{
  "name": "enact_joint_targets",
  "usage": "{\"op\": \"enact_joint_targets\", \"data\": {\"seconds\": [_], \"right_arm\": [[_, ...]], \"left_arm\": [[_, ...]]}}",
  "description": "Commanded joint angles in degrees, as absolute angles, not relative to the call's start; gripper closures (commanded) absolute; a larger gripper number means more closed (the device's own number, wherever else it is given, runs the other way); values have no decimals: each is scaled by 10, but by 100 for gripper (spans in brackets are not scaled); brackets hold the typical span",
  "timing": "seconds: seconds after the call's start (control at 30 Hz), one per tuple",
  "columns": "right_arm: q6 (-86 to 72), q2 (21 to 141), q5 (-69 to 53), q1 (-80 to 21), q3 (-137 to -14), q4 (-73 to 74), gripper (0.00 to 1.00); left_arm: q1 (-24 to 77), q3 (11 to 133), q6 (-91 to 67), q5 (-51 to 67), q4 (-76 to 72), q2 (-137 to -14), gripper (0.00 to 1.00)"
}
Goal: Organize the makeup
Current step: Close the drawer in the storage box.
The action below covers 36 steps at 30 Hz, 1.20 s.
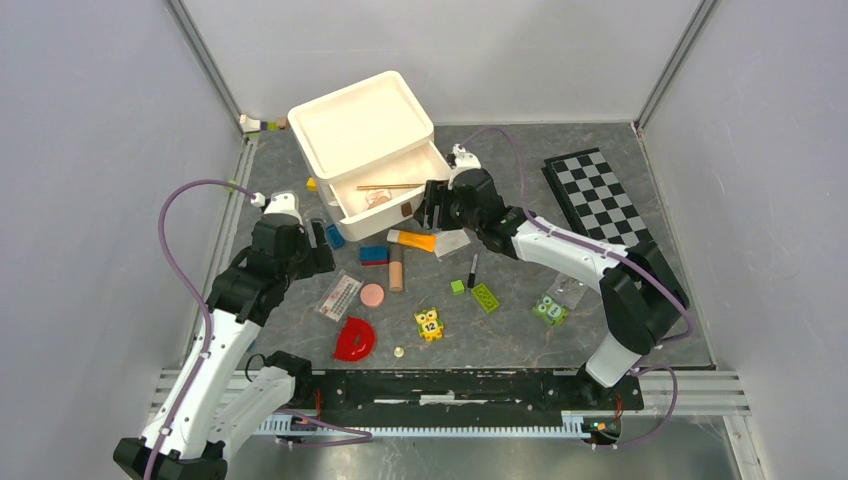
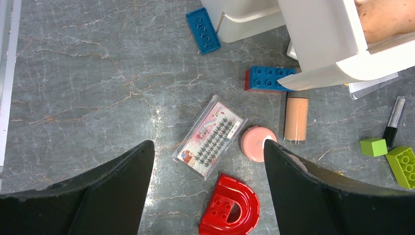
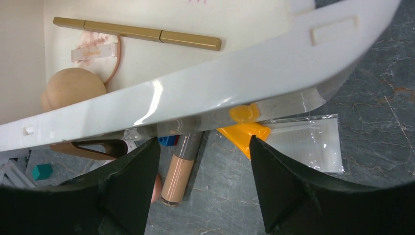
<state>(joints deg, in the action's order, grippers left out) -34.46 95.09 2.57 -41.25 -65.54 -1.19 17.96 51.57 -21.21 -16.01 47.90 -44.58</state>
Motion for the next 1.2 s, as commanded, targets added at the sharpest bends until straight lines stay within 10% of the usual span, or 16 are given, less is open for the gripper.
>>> {"op": "enact_joint_targets", "data": {"seconds": [0.0,1.17], "right_arm": [[-342,943,30,-414,-660,-50,26],[-269,1039,30,-412,-837,-2,24]], "left_arm": [[177,517,-186,-157,463,-445,12],[178,516,-186,-163,463,-434,12]]}}
